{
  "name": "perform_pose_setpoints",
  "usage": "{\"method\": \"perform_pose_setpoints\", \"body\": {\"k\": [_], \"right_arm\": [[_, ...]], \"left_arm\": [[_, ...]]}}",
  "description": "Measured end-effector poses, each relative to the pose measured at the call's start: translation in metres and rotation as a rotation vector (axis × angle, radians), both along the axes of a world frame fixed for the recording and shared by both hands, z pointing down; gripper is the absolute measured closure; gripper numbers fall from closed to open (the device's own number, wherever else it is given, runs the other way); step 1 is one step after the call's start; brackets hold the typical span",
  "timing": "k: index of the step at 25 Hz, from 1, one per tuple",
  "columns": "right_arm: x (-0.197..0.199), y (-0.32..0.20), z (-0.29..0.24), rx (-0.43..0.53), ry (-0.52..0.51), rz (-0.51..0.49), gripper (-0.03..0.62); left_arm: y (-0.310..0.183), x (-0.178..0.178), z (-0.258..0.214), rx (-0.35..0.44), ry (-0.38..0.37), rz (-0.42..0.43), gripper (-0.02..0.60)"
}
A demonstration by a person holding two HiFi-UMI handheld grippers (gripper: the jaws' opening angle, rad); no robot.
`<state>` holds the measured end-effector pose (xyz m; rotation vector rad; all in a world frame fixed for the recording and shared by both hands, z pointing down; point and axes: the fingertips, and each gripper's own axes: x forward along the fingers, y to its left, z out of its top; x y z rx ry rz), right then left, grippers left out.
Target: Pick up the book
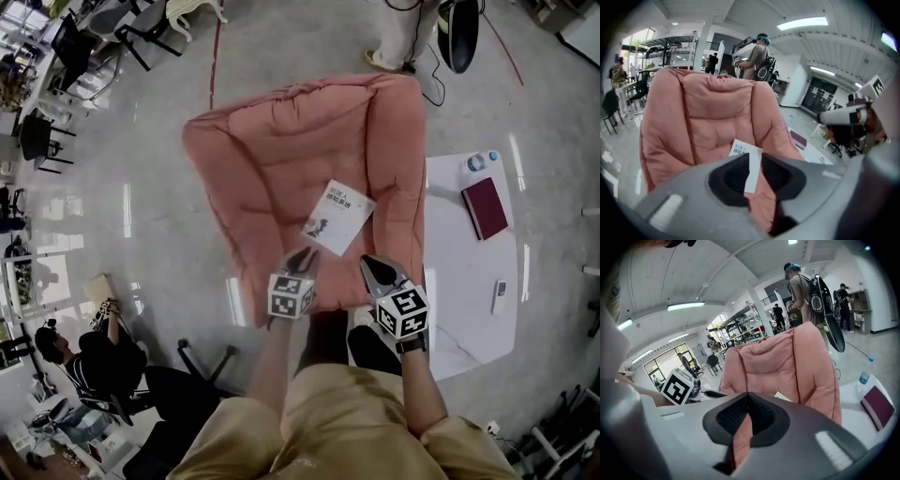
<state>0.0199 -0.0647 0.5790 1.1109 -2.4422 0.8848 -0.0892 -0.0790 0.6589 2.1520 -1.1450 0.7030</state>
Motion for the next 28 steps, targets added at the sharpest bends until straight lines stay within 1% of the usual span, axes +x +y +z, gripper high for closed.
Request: {"method": "perform_pose_setpoints", "body": {"k": [4,7,12,14,17,21,24,28], "right_arm": [[-0.011,-0.019,0.055,-0.089,-0.020,0.034,0.586],[-0.015,-0.033,0.106,-0.181,-0.059,0.091,0.548],[-0.017,-0.046,0.198,-0.354,-0.122,0.249,0.434],[-0.016,-0.047,0.232,-0.415,-0.142,0.305,0.400],[-0.014,-0.049,0.273,-0.478,-0.187,0.366,0.364],[-0.017,-0.057,0.307,-0.512,-0.225,0.393,0.353],[-0.023,-0.059,0.320,-0.507,-0.226,0.373,0.353],[-0.027,-0.056,0.325,-0.486,-0.216,0.337,0.355]], "left_arm": [[-0.021,-0.014,0.058,-0.066,-0.013,0.037,0.471],[-0.038,-0.021,0.103,-0.115,-0.026,0.063,0.447],[-0.055,-0.031,0.168,-0.201,-0.040,0.108,0.399],[-0.059,-0.031,0.191,-0.227,-0.046,0.129,0.386],[-0.064,-0.031,0.225,-0.268,-0.059,0.158,0.355],[-0.071,-0.033,0.268,-0.319,-0.075,0.207,0.315],[-0.074,-0.038,0.300,-0.357,-0.084,0.238,0.291],[-0.080,-0.037,0.325,-0.368,-0.075,0.247,0.284]]}}
